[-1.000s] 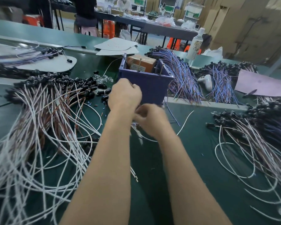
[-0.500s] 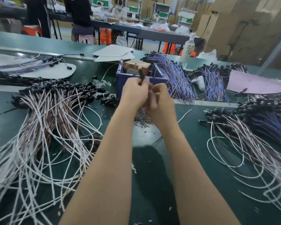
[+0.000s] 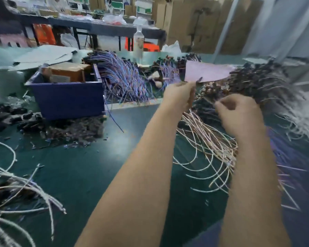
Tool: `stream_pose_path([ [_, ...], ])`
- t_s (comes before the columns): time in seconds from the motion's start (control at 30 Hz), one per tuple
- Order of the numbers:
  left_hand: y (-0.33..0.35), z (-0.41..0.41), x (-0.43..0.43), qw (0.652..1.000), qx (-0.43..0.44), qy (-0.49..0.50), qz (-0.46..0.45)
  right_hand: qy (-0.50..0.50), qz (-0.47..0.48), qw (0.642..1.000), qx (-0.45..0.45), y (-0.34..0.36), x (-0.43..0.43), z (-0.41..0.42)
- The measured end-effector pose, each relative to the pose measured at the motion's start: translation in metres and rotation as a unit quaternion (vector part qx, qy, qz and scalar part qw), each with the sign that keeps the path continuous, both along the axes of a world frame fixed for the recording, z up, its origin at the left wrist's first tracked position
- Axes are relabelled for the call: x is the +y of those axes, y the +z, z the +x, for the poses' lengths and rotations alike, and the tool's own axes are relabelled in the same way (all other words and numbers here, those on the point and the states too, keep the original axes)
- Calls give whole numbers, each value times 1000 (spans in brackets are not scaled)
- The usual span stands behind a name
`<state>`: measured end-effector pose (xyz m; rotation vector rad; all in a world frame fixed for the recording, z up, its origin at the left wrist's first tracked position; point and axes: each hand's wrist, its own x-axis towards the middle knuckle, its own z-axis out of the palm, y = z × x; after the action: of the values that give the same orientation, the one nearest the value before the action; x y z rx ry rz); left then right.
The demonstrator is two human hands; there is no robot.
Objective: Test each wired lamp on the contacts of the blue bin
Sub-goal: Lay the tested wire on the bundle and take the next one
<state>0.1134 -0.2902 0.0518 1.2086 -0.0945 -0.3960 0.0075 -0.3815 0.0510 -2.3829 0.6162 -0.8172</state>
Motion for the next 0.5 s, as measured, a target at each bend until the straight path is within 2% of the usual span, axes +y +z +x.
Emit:
stream_pose_path([
  [0.1,-53,-5,-43,992,48,-44,108,-53,52,986,151,-48,-22,6],
  [0.2,-92,-3,-58,967,20,-46,248,-97,86,968,214,-83,-28,12],
  [0.37,-87,-2,-41,968,-54,-11,243,-118,70,979,151,-78,-15,25],
  [0.5,-49,1,9,962,-139,71,223,0,79,995,60,-47,30,40],
])
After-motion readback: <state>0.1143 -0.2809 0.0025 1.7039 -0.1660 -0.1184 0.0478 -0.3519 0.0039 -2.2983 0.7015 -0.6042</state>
